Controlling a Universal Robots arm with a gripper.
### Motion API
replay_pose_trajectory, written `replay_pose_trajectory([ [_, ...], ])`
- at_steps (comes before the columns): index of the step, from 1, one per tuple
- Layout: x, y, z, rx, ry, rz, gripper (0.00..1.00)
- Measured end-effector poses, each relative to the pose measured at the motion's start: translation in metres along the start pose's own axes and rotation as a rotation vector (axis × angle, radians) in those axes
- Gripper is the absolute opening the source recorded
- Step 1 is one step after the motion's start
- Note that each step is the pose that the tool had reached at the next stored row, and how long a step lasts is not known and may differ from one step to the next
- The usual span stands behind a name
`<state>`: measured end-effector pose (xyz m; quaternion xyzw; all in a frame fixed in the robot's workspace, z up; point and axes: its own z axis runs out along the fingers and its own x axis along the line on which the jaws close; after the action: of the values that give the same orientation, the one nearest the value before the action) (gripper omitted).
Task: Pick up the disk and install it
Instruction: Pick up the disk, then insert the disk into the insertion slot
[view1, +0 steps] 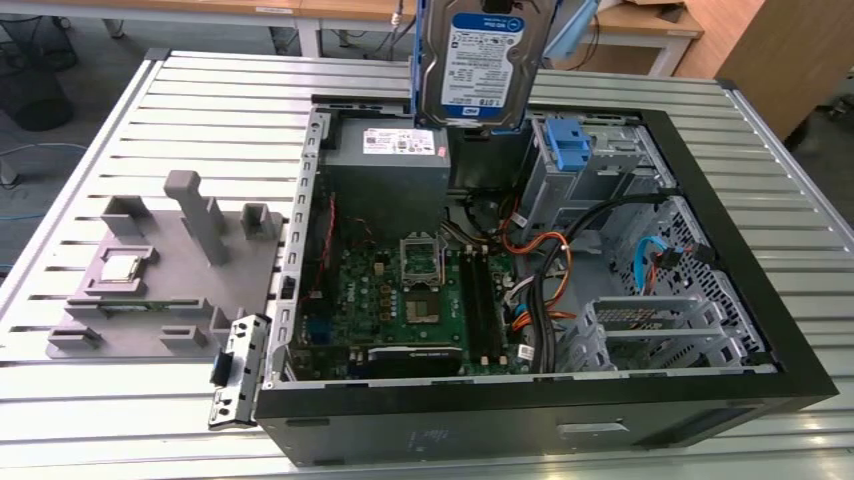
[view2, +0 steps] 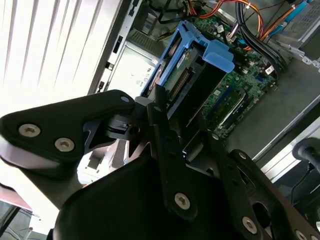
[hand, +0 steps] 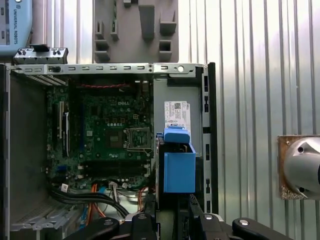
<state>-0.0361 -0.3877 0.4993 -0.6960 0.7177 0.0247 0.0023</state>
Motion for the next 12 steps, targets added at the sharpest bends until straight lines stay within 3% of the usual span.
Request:
replay_pose_trajectory([
  [12, 0.0232, -0.0013, -0.0005, 0.0000, 0.0000, 0.000, 0.35],
])
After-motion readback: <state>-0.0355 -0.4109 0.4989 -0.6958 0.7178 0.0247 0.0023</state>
